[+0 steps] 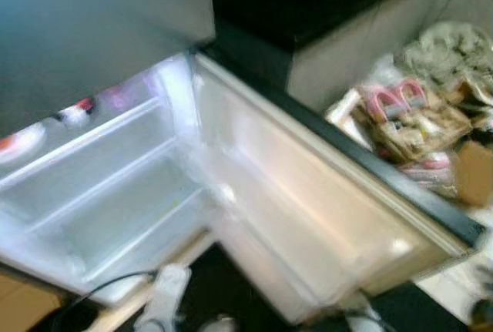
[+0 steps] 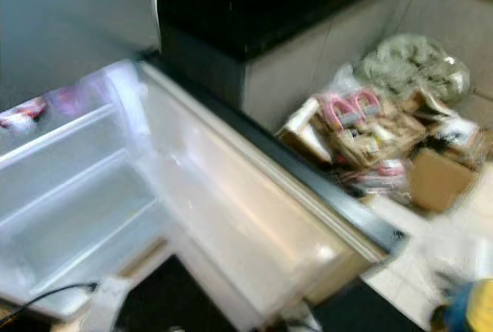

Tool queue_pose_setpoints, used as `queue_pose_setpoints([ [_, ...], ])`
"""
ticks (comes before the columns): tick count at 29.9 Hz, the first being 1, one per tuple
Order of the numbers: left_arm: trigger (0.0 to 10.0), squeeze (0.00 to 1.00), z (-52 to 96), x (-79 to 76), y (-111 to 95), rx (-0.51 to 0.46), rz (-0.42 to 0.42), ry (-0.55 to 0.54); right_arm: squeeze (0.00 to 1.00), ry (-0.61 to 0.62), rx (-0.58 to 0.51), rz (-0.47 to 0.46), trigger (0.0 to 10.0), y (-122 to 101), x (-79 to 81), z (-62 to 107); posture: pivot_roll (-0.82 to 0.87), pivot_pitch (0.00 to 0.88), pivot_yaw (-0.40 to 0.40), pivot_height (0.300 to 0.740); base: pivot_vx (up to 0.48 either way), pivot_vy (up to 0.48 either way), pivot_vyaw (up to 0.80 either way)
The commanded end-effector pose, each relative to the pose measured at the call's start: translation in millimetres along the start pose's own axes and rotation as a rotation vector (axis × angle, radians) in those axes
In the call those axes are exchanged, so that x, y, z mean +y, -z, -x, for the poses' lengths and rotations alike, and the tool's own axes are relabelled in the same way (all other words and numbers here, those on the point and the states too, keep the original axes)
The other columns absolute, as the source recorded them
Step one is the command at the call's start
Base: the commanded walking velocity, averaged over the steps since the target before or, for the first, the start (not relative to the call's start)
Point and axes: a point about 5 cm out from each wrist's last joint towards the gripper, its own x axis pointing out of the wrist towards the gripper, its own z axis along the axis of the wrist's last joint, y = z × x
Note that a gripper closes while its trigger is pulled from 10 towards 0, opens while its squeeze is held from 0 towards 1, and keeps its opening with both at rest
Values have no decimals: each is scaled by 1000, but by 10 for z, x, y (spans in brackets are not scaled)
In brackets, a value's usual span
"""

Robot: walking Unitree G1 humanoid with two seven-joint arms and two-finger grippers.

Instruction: Restocking fridge

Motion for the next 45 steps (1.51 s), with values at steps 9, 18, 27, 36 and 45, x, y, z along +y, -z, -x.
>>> queue_pose_setpoints([
  [9,10000,0,3,-12,15,6,3,-1,0,-42,145,16,10000,382,94,93,-120,153,-30,740,0,0,0],
  [18,10000,0,9,-8,40,16,5,-3,0,-43,147,17,10000,388,97,94,-118,153,-31,740,0,0,0],
  [27,10000,0,11,-11,48,19,-1,1,0,-43,147,19,10000,389,99,94,-118,152,-30,740,-110,-247,0],
  [36,10000,0,6,8,26,12,-7,-3,0,-43,147,16,10000,389,102,94,-118,149,-28,740,0,-362,0],
  [45,10000,0,-6,5,-19,-3,-4,-6,0,-37,156,12,10000,403,79,97,-121,146,-26,740,0,-115,0],
])
